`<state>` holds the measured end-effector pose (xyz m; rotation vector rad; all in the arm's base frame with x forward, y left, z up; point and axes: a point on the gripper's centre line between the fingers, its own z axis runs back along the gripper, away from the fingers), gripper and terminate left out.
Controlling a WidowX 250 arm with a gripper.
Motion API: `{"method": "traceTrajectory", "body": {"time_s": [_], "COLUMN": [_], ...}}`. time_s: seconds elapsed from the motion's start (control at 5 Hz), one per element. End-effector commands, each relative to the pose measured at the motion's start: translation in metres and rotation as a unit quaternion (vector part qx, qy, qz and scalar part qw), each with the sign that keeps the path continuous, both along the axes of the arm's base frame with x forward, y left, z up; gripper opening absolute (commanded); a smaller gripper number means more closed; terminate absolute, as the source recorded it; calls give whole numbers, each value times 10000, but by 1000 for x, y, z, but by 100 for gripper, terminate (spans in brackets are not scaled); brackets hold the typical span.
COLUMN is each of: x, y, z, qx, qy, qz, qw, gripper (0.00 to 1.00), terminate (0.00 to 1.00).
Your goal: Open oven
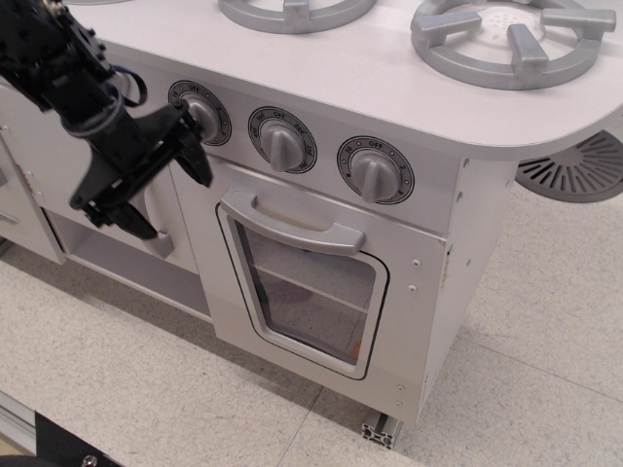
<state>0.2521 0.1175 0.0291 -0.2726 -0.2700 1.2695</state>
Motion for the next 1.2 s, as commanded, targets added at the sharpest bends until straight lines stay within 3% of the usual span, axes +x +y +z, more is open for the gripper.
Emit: {"method": "traceTrajectory", "body": {"time_s": [0.0, 0.6, 0.8, 1.0], "x": [8, 28, 28, 18], "y": [-22, -37, -35, -31], "z": [-14, -33, -38, -40], "qx": [-218, -510, -385, -368], "qy": [-50, -256, -273, -9], "qz": [148, 524, 560, 466], "qw": [9996, 9970, 9973, 9982], "gripper": [100, 100, 100, 100], "terminate": [0, 0, 0, 0]}}
